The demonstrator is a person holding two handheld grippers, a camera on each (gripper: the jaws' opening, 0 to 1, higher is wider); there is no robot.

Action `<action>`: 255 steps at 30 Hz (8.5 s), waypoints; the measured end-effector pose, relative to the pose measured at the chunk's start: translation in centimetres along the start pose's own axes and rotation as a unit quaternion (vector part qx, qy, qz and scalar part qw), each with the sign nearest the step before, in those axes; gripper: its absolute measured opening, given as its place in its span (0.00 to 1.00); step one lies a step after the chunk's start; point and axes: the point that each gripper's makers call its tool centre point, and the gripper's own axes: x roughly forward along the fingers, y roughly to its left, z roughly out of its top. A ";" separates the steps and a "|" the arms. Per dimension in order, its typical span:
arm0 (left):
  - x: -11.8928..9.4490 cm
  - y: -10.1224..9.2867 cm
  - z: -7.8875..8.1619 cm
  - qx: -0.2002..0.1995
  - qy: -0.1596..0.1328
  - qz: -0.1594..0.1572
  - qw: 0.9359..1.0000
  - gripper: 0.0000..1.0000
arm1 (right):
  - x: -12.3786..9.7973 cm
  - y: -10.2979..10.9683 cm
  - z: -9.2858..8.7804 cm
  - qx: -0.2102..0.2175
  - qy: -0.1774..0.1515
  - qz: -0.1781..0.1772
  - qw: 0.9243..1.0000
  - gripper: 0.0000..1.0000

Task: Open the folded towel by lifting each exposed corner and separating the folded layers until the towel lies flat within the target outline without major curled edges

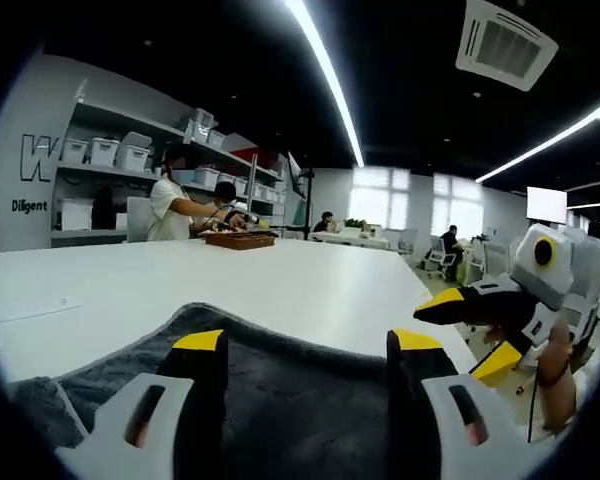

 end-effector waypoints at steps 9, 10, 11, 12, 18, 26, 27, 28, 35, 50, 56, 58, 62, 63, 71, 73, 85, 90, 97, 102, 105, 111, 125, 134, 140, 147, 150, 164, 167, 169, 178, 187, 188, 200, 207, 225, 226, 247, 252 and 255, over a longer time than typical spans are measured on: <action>-1.9 -0.7 0.5 0.018 -0.019 0.002 1.000 0.63 | -0.1 0.7 0.1 0.006 -0.003 0.021 1.000 0.42; -2.2 -1.0 0.3 0.024 -0.013 -0.001 1.000 0.63 | -0.2 0.6 0.1 0.005 -0.003 0.017 1.000 0.42; -2.3 -1.1 0.3 0.024 -0.011 -0.001 1.000 0.64 | -0.2 0.6 0.2 0.002 -0.004 0.017 1.000 0.43; -2.6 -1.3 0.2 0.023 -0.011 -0.001 1.000 0.64 | -0.4 0.7 0.3 0.001 -0.005 0.019 1.000 0.43; -4.3 -2.1 0.1 0.028 -0.015 -0.008 0.999 0.64 | -0.4 1.2 0.8 0.003 -0.014 0.028 1.000 0.43; -6.2 -2.6 -0.7 0.041 -0.003 0.000 0.999 0.66 | -0.4 2.4 1.1 0.016 -0.022 0.056 0.998 0.44; -6.4 -2.7 -0.8 0.040 -0.004 -0.001 0.999 0.66 | -0.4 2.6 1.2 0.018 -0.025 0.061 0.998 0.44; -6.6 -2.8 -0.9 0.040 -0.005 -0.002 0.999 0.66 | -0.4 2.6 1.2 0.021 -0.027 0.062 0.997 0.44; -7.7 -3.5 -1.2 0.039 -0.011 -0.001 0.999 0.66 | -0.6 3.0 1.4 0.019 -0.030 0.066 0.997 0.43; -11.3 -4.7 -2.5 0.037 -0.018 0.023 0.999 0.67 | -0.9 3.7 2.4 0.024 -0.049 0.084 0.995 0.42; -12.7 -5.3 -2.3 0.036 -0.028 0.026 0.999 0.66 | -0.9 4.3 2.6 0.017 -0.049 0.091 0.994 0.42; -13.0 -5.3 -2.2 0.037 -0.030 0.032 0.998 0.66 | -0.9 4.4 2.7 0.017 -0.050 0.092 0.994 0.42; -14.0 -5.3 -2.2 0.047 -0.030 0.044 0.998 0.66 | -0.9 4.8 2.8 0.013 -0.050 0.097 0.994 0.43; -14.1 -5.2 -2.2 0.045 -0.030 0.044 0.998 0.66 | -1.0 4.9 2.8 0.013 -0.050 0.099 0.994 0.43; -15.8 -4.6 -2.0 0.045 -0.039 0.059 0.997 0.66 | -1.1 5.4 3.0 0.009 -0.049 0.104 0.993 0.43; -16.3 -4.5 -2.0 0.048 -0.039 0.066 0.996 0.65 | -1.1 5.5 3.0 0.009 -0.049 0.106 0.993 0.42; -18.3 -5.5 -2.0 0.039 -0.052 0.064 0.996 0.63 | -1.1 6.0 2.9 0.005 -0.044 0.110 0.993 0.42; -18.7 -5.1 -2.6 0.048 -0.036 0.083 0.995 0.62 | -1.2 6.1 2.9 0.003 -0.043 0.110 0.993 0.42; -19.5 -5.1 -4.3 0.057 -0.009 0.098 0.994 0.59 | -1.2 6.3 3.1 0.002 -0.046 0.111 0.993 0.42; -19.5 -5.5 -4.8 0.071 -0.001 0.098 0.993 0.48 | -1.2 6.3 3.0 0.005 -0.044 0.112 0.993 0.42; -19.5 -5.5 -5.7 0.078 0.023 0.102 0.991 0.48 | -1.2 6.3 3.1 0.003 -0.045 0.112 0.993 0.42; -19.3 -5.4 -6.8 0.075 0.043 0.098 0.991 0.46 | -1.2 6.4 3.1 0.005 -0.045 0.114 0.992 0.42; -19.2 -4.7 -8.8 0.085 0.089 0.118 0.985 0.44 | -1.2 6.1 3.0 0.007 -0.046 0.110 0.993 0.42; -19.4 -4.1 -9.5 0.098 0.111 0.142 0.979 0.45 | -1.3 6.1 3.1 0.008 -0.047 0.110 0.993 0.42; -19.6 -3.9 -9.6 0.098 0.113 0.150 0.977 0.41 | -1.3 6.0 3.2 0.009 -0.048 0.110 0.993 0.41; -19.6 -4.0 -9.4 0.111 0.113 0.158 0.975 0.38 | -1.3 6.0 3.2 0.009 -0.048 0.111 0.993 0.41; -19.8 -4.0 -9.1 0.111 0.109 0.161 0.975 0.36 | -1.3 6.0 3.2 0.010 -0.049 0.111 0.993 0.41; -21.0 -3.9 -8.6 0.122 0.114 0.173 0.971 0.24 | -1.4 6.4 3.2 0.005 -0.049 0.113 0.992 0.41; -20.8 -3.8 -8.8 0.124 0.117 0.174 0.970 0.23 | -1.4 6.4 3.2 0.005 -0.048 0.113 0.992 0.41; -20.4 -3.9 -9.0 0.127 0.122 0.173 0.969 0.24 | -1.4 6.3 3.2 0.005 -0.049 0.112 0.992 0.41; -19.5 -3.2 -9.1 0.134 0.133 0.181 0.965 0.24 | -1.4 6.3 3.3 0.007 -0.050 0.112 0.992 0.40; -19.7 -3.3 -9.1 0.160 0.151 0.188 0.957 0.24 | -1.4 6.3 3.1 0.007 -0.048 0.112 0.993 0.41; -20.0 -3.4 -9.1 0.167 0.158 0.192 0.954 0.24 | -1.4 6.3 3.2 0.007 -0.048 0.112 0.992 0.40; -21.3 -3.1 -7.9 0.215 0.163 0.230 0.935 0.22 | -1.5 6.4 3.4 0.008 -0.052 0.114 0.992 0.40; -20.1 -3.8 -7.8 0.231 0.154 0.216 0.936 0.11 | -1.5 6.3 3.4 0.008 -0.052 0.114 0.992 0.40; -20.0 -4.9 -6.4 0.196 0.077 0.188 0.959 0.01 | -0.6 7.7 3.4 0.010 -0.050 0.132 0.990 0.40; -20.0 -4.9 -6.2 0.196 0.069 0.188 0.960 0.01 | -0.5 7.8 3.5 0.012 -0.053 0.135 0.989 0.40; -20.8 -4.3 -4.9 0.138 0.005 0.165 0.977 0.00 | 2.2 10.2 5.7 0.028 -0.066 0.167 0.983 0.40; -21.0 -4.4 -4.7 0.132 -0.002 0.163 0.978 0.00 | 2.6 10.5 6.3 0.037 -0.074 0.171 0.982 0.42; -21.1 -4.3 -4.7 0.133 -0.003 0.165 0.977 0.00 | 2.8 10.6 6.3 0.038 -0.073 0.173 0.981 0.43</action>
